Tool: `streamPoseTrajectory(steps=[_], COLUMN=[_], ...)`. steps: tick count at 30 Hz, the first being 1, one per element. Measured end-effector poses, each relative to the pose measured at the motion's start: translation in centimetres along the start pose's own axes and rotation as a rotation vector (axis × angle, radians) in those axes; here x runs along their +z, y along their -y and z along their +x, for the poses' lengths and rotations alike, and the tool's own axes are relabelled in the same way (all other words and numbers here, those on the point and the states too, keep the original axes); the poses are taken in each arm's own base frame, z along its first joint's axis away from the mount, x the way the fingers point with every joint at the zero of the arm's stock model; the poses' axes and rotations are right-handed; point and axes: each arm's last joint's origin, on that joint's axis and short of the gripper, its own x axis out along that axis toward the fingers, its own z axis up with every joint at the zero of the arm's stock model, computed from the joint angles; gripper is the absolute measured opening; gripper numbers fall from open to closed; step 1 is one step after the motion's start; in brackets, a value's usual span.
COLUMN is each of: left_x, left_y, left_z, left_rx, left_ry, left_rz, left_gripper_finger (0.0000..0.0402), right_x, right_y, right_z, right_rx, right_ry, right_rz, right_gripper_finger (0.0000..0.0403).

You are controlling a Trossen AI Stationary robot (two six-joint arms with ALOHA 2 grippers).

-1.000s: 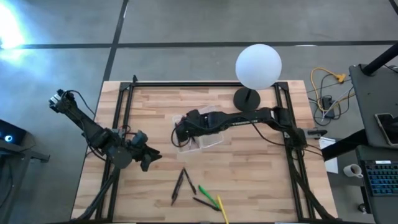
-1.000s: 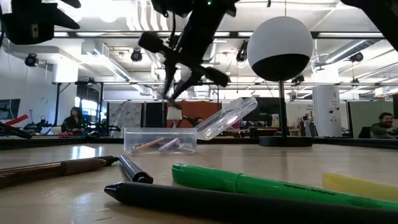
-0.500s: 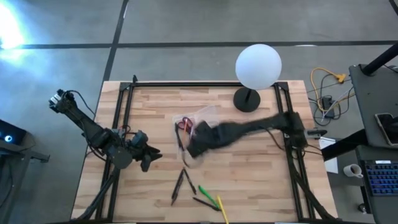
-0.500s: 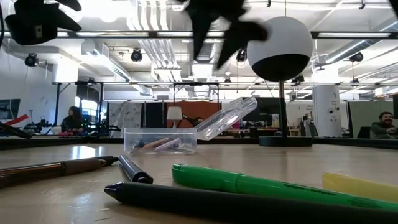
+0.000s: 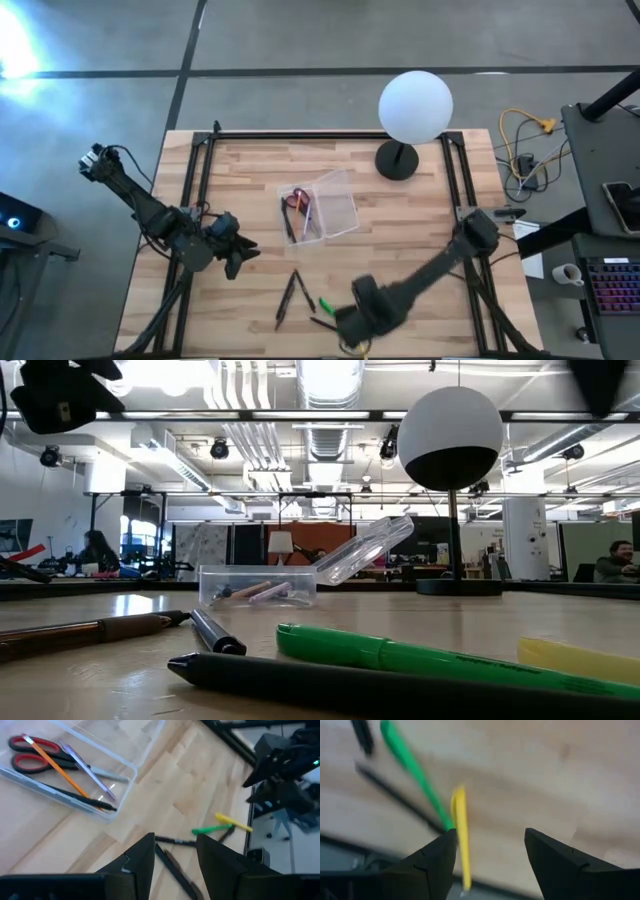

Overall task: Pick & place school supplies into a supply box
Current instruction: Put the yellow pen into the transparent supply box

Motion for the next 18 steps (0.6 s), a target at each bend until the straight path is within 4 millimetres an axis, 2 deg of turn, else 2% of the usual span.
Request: streamPoseTrajectory(steps=[3,7,11,14,18], left_x=[-0.1,-0.1,-0.1,-0.1,-0.1], left_y=[-0.1,0.0,0.0,0.0,0.0], left_z=[0.1,0.0,0.0,0.0,0.0], left_rx=[-0.004,-0.012,-0.016,-0.018,-0.018], left_ry=[-0.018,-0.03,-0.03,-0.034,-0.036], left_rz=[0.015,0.016,0.013,0.013,0.014], left_gripper_finger=[0.013,0.013,0.013,0.013,0.013], right_x=[-2.2,-3.7,-5.3,-6.2,-6.2], right_y=[0.1,-0.3,-1.4,-1.9,-2.3], right_z=[0.8,1.3,2.5,4.0,5.7], right_rx=[0.001,0.012,0.039,-0.007,-0.071], right_ry=[-0.028,-0.055,-0.144,-0.199,-0.172], right_rz=[0.027,0.023,-0.098,-0.152,-0.15], right_gripper_finger=[0.0224,0.0224,0.0224,0.0224,0.0224])
